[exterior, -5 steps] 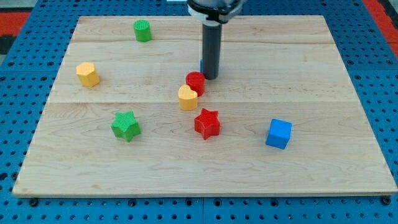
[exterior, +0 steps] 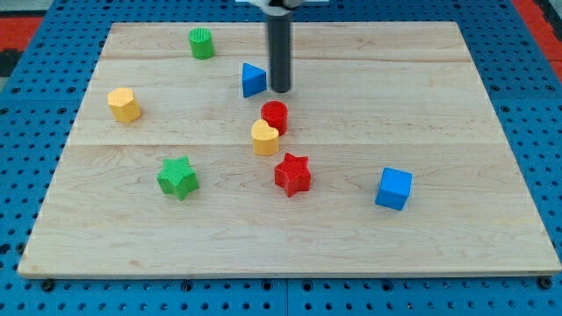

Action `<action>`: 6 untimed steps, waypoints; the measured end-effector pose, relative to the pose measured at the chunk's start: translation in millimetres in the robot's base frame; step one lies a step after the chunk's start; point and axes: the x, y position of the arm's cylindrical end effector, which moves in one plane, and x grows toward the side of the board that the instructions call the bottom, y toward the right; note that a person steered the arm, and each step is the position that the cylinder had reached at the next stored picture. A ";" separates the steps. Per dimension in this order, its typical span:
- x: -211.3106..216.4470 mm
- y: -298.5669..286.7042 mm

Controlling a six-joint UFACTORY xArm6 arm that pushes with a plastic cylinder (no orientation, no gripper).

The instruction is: Move the blue triangle closer to the green star

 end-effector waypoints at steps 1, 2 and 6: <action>-16.9 -9.4; -17.7 -88.1; 49.2 -163.7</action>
